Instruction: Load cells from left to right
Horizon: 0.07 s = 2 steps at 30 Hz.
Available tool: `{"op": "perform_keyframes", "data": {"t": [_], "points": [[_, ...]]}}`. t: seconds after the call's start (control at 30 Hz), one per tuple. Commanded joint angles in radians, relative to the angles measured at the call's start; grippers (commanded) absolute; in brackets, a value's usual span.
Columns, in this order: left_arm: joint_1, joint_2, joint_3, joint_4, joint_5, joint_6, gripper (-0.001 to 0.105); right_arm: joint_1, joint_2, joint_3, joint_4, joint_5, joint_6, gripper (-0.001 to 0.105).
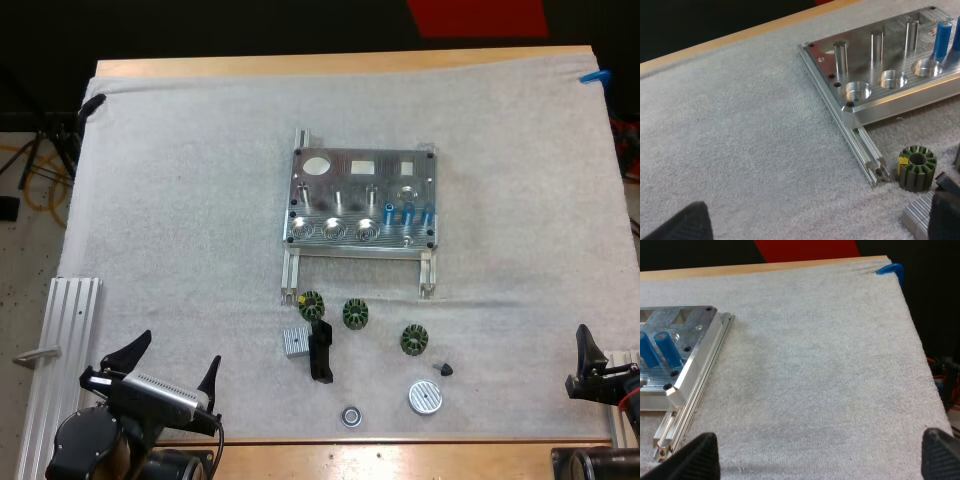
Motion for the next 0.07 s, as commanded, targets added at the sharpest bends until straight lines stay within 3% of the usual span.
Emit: {"op": "perform_keyframes", "data": {"t": [0.0, 0.03], "points": [[0.001, -0.139, -0.005, -0.019, -0.009, -0.014, 0.085, -0.001, -0.040, -0.006, -0.009, 0.000, -0.003, 0.079], [0.001, -0.139, -0.005, -0.019, -0.009, -0.014, 0.085, -0.001, -0.040, -0.006, -0.009, 0.000, -0.003, 0.079]]}}
